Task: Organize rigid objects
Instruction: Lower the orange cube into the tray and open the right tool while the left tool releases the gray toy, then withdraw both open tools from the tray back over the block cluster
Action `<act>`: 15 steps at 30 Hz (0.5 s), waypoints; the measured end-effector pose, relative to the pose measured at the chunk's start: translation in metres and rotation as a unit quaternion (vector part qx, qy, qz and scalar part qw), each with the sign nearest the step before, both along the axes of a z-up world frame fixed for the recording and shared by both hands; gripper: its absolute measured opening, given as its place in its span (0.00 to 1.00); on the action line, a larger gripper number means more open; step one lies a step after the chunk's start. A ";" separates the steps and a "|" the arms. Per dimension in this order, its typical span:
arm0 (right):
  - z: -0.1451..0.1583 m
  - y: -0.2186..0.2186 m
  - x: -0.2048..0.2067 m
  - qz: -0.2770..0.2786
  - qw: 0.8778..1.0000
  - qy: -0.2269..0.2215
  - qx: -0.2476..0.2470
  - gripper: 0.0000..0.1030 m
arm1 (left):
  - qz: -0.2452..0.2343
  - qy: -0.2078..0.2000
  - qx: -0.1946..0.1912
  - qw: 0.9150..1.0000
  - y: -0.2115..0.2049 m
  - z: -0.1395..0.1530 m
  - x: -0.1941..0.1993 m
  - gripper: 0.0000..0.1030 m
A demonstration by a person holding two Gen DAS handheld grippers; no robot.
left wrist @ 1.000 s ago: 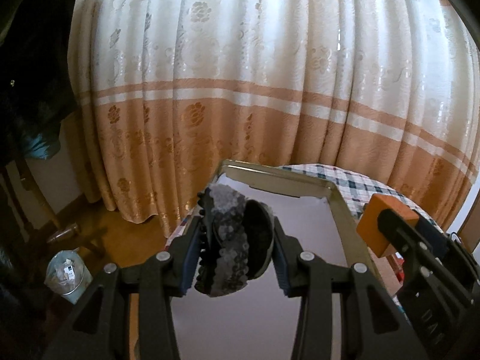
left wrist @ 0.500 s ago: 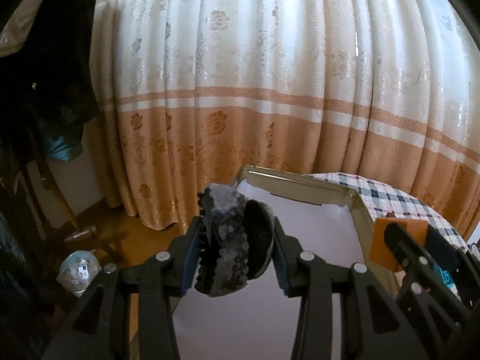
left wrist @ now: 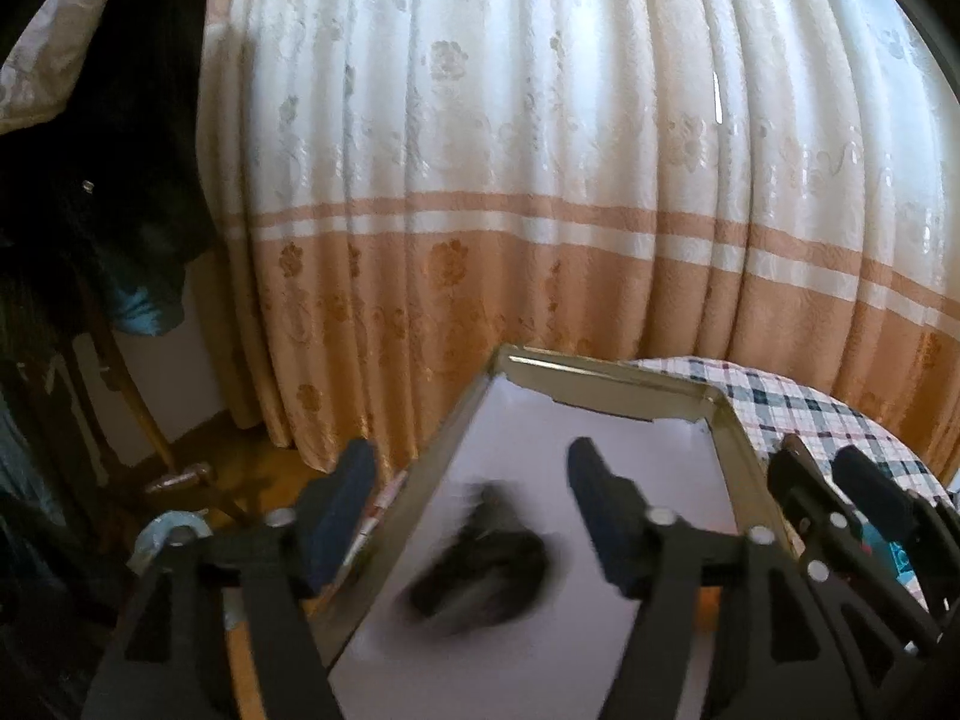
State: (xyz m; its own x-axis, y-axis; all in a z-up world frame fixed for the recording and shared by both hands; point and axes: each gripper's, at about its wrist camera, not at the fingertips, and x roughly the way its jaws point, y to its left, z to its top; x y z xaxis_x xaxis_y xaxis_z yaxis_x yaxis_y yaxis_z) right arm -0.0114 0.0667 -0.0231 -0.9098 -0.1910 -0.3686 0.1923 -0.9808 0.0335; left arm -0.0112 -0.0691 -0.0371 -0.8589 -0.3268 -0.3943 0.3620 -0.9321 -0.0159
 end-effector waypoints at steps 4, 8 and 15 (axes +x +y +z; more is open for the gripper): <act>0.001 0.003 0.001 -0.010 1.000 0.002 -0.003 0.42 | 0.001 0.002 -0.005 1.000 0.001 0.000 0.001 0.75; 0.003 0.005 0.008 -0.027 1.000 0.014 0.000 0.42 | 0.004 0.008 -0.005 1.000 0.002 0.001 0.003 0.83; 0.009 0.011 0.025 -0.055 0.997 0.046 -0.001 0.45 | 0.000 0.009 0.006 1.000 0.002 0.000 0.007 0.92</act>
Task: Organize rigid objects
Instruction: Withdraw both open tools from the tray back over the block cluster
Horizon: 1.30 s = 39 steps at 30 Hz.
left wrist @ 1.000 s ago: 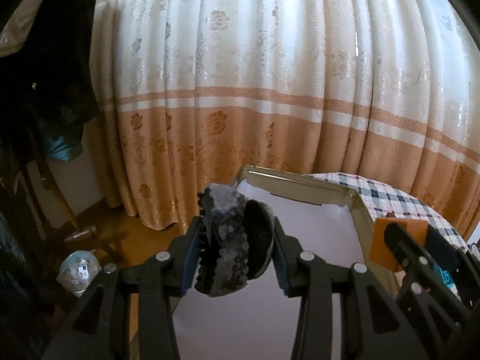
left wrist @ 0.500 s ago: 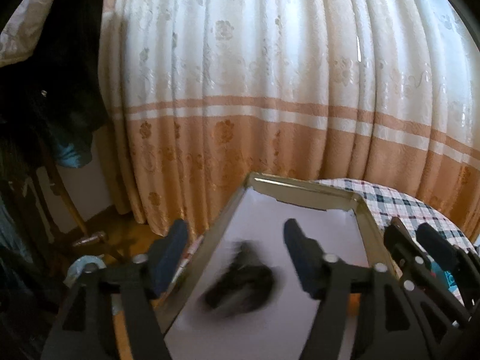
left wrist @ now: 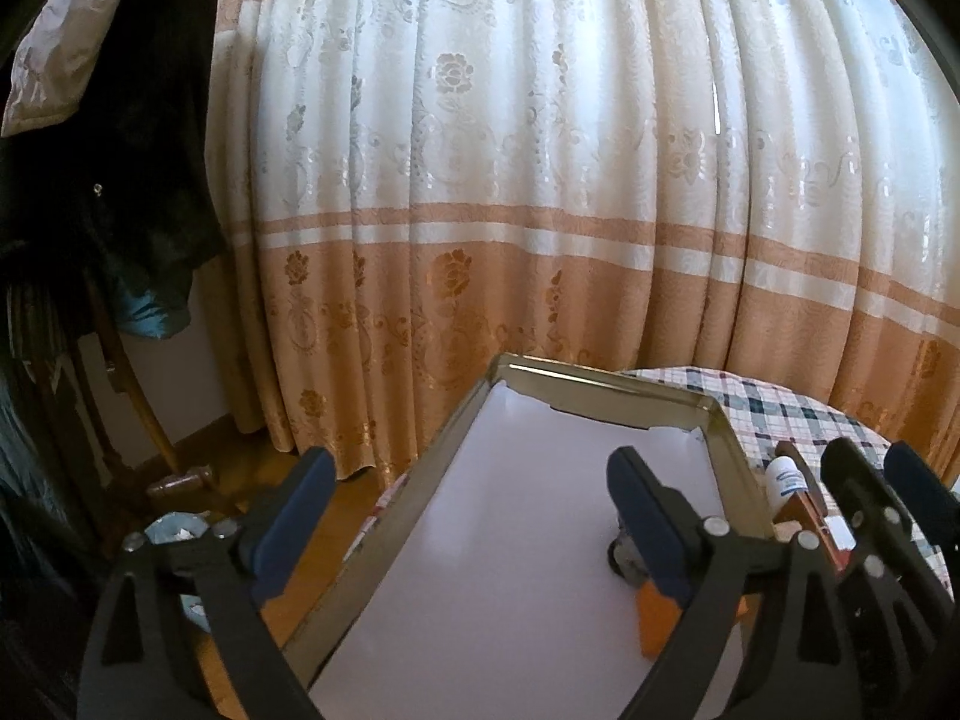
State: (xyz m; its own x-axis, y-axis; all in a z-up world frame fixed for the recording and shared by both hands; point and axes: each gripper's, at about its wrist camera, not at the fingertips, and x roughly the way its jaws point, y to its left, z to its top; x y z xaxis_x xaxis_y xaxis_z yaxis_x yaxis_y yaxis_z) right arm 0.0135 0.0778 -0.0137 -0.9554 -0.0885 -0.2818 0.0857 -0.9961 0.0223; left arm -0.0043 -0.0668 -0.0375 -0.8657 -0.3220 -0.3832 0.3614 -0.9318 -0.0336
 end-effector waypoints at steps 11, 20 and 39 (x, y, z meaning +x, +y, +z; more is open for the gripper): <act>0.005 0.020 0.024 -0.040 0.999 0.036 -0.001 0.55 | -0.007 -0.002 0.016 1.000 0.009 -0.001 0.011 0.96; 0.009 0.069 0.035 -0.111 0.992 0.043 0.028 0.55 | -0.038 -0.006 -0.001 0.999 0.029 0.000 0.021 0.96; 0.004 0.152 0.038 -0.211 0.977 0.006 -0.017 0.56 | -0.147 -0.027 -0.013 0.989 0.080 -0.001 0.037 0.96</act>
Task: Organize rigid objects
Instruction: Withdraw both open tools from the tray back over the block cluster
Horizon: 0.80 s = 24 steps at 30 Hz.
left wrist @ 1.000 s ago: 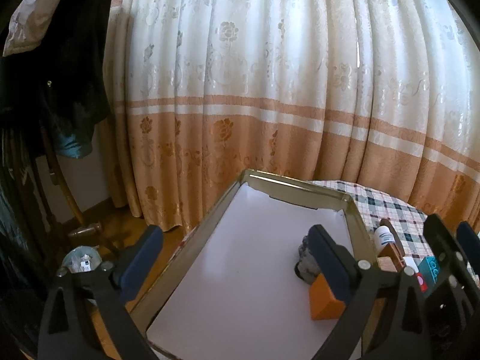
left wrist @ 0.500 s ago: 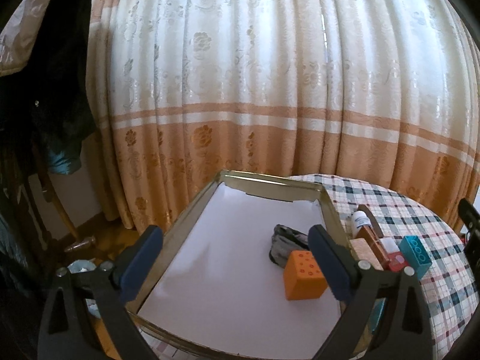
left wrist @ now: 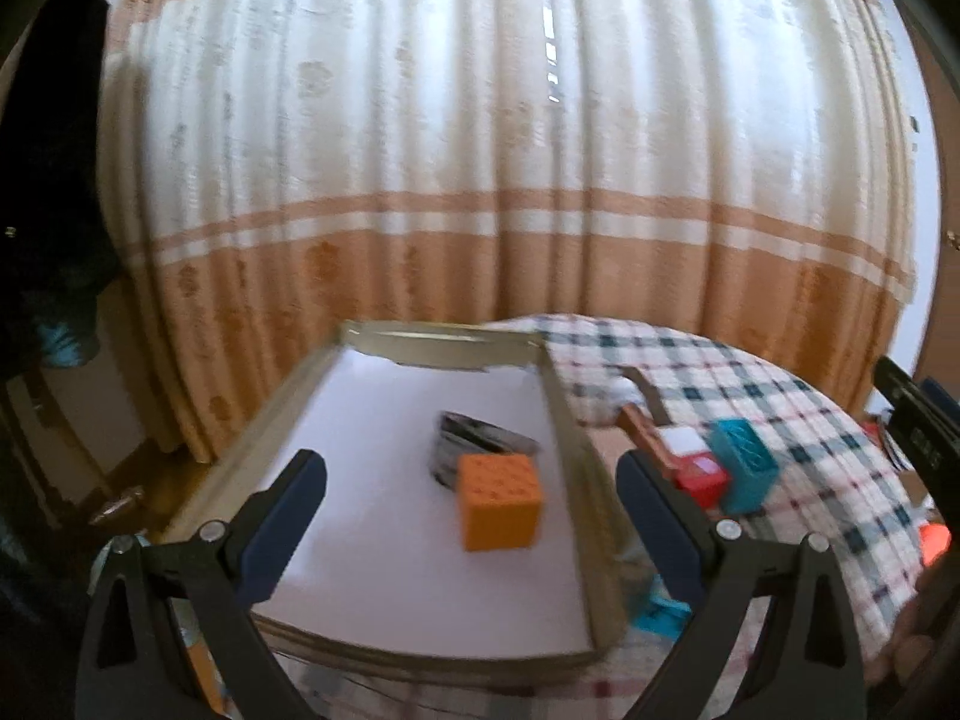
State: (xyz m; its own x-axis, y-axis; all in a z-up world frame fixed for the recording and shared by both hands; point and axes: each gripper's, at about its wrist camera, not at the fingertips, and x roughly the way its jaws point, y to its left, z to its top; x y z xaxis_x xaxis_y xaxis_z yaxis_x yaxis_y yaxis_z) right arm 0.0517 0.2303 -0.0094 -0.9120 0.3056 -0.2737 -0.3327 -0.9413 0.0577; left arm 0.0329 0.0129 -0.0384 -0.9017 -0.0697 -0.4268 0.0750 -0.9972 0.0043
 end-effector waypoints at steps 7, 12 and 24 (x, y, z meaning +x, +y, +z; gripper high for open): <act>-0.001 -0.001 -0.002 0.000 1.000 -0.007 0.000 0.56 | -0.073 0.008 -0.044 0.996 0.039 0.007 0.011 0.95; -0.002 0.010 0.003 -0.010 1.000 0.003 -0.024 0.56 | -0.137 -0.002 -0.076 0.988 0.071 0.009 0.016 0.94; -0.001 0.031 0.014 -0.026 0.999 -0.010 -0.021 0.56 | -0.187 -0.105 -0.135 0.967 0.128 -0.019 0.001 0.93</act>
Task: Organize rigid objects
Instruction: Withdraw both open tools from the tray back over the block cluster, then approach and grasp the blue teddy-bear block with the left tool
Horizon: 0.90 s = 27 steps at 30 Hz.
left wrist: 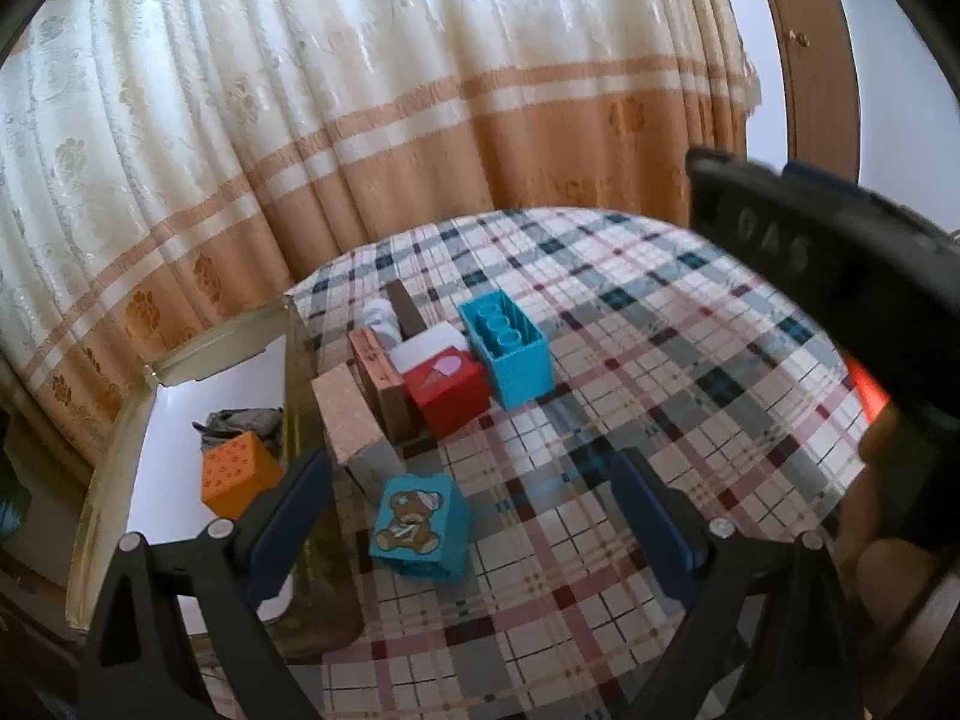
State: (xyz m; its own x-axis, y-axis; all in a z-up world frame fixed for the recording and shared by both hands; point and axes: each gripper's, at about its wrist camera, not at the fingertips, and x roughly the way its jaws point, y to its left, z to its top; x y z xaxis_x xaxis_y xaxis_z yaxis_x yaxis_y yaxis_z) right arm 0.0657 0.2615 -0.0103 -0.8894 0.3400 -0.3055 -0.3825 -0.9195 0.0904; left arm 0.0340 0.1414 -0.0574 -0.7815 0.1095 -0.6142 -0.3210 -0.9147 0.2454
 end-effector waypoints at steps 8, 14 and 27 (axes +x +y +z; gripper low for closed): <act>-0.003 0.003 -0.006 -0.001 1.000 -0.018 -0.007 0.56 | 0.061 -0.078 0.017 0.995 -0.009 -0.022 -0.022 0.92; -0.005 0.002 -0.012 0.005 0.999 -0.033 -0.005 0.56 | 0.055 -0.110 0.017 0.992 0.001 -0.032 -0.022 0.91; -0.007 0.007 -0.016 0.012 0.999 -0.046 -0.020 0.56 | 0.058 -0.140 0.011 0.988 0.012 -0.036 -0.041 0.91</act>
